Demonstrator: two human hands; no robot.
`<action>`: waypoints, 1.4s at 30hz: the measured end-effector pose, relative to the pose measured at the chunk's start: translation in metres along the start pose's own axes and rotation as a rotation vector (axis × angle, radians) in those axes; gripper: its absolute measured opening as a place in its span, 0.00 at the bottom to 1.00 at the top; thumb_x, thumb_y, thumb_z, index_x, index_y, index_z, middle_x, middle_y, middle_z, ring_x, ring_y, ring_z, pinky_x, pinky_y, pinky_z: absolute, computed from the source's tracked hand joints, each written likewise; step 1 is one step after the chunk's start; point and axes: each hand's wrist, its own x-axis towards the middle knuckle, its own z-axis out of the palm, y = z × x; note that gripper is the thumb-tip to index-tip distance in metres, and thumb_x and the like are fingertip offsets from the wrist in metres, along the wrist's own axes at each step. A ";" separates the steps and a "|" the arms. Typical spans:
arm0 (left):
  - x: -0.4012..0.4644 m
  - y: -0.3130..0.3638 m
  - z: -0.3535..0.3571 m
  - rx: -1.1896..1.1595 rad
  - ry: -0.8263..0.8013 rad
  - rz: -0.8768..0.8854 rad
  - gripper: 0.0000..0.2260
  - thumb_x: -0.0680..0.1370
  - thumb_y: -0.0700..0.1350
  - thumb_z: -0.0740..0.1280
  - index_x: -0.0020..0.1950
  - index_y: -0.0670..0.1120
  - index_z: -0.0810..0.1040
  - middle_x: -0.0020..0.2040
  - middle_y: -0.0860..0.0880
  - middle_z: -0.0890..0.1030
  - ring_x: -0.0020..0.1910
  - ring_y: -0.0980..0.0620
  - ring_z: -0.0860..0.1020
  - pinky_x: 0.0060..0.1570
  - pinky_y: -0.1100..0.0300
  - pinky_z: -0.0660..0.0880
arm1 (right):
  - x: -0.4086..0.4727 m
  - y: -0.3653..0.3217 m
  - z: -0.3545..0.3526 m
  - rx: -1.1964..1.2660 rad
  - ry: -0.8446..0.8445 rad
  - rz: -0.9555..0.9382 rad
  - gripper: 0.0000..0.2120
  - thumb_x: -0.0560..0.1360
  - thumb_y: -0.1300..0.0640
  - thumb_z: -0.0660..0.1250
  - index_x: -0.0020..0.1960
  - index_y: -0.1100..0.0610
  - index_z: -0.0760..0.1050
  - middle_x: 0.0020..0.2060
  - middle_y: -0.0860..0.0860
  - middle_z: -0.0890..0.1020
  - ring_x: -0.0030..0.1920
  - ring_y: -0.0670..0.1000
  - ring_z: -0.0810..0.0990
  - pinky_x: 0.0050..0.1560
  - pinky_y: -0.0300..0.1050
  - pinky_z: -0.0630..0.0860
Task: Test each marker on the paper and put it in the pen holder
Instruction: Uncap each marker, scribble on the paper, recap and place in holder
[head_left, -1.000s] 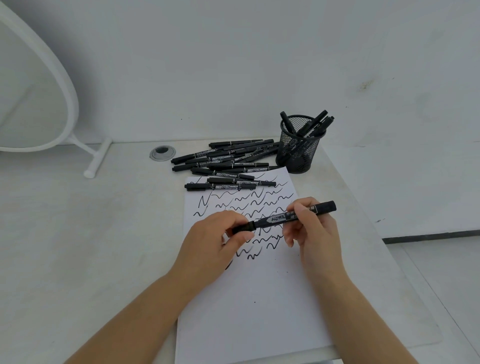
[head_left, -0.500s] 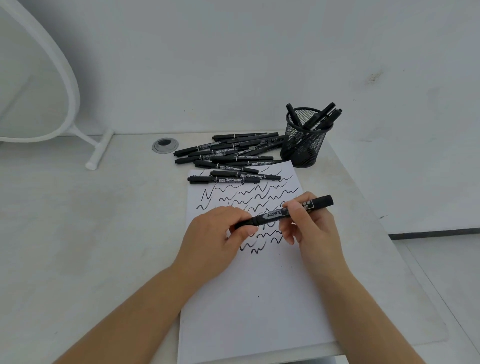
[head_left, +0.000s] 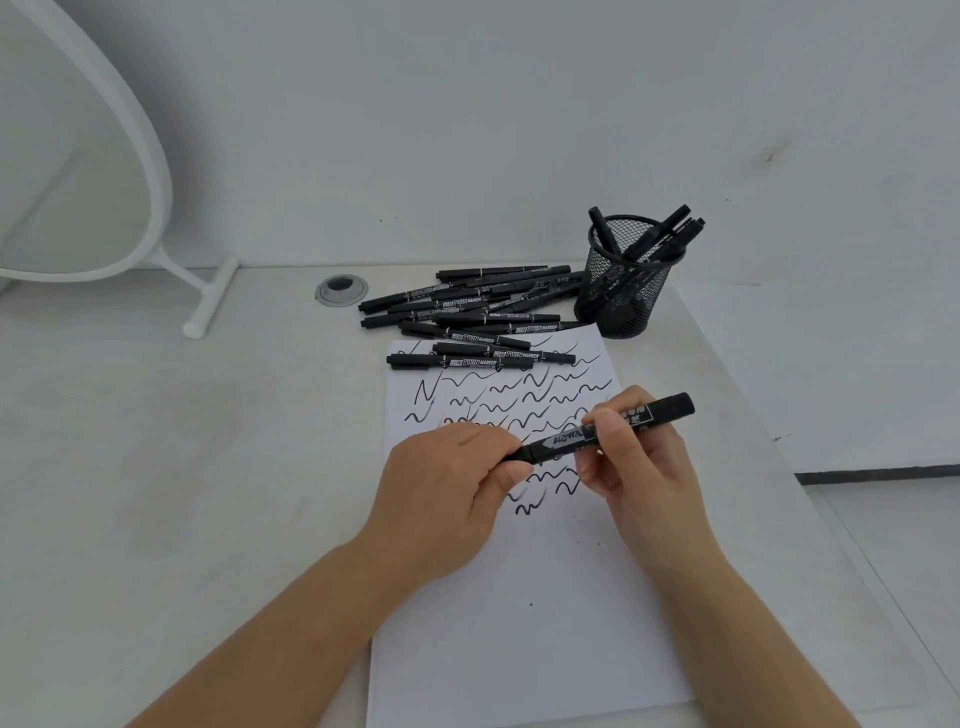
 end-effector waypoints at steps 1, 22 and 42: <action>0.000 0.000 0.000 -0.004 -0.007 -0.003 0.15 0.77 0.51 0.55 0.41 0.44 0.77 0.32 0.57 0.71 0.32 0.57 0.66 0.30 0.63 0.62 | 0.000 0.000 0.000 0.001 -0.003 -0.002 0.08 0.72 0.54 0.60 0.34 0.48 0.71 0.26 0.46 0.72 0.27 0.45 0.70 0.32 0.40 0.66; 0.007 -0.025 -0.008 -0.345 0.062 -0.298 0.06 0.73 0.51 0.69 0.41 0.64 0.78 0.35 0.59 0.79 0.29 0.54 0.72 0.31 0.70 0.68 | 0.007 -0.013 -0.009 -0.148 0.205 -0.013 0.08 0.72 0.62 0.68 0.38 0.51 0.76 0.30 0.47 0.79 0.30 0.45 0.75 0.32 0.35 0.72; 0.098 -0.034 -0.038 0.110 -0.061 -0.151 0.10 0.75 0.60 0.57 0.44 0.59 0.75 0.38 0.61 0.78 0.39 0.63 0.75 0.37 0.65 0.70 | 0.095 -0.078 -0.026 -1.168 0.003 -0.544 0.06 0.73 0.56 0.68 0.50 0.52 0.76 0.39 0.40 0.76 0.38 0.41 0.73 0.38 0.35 0.63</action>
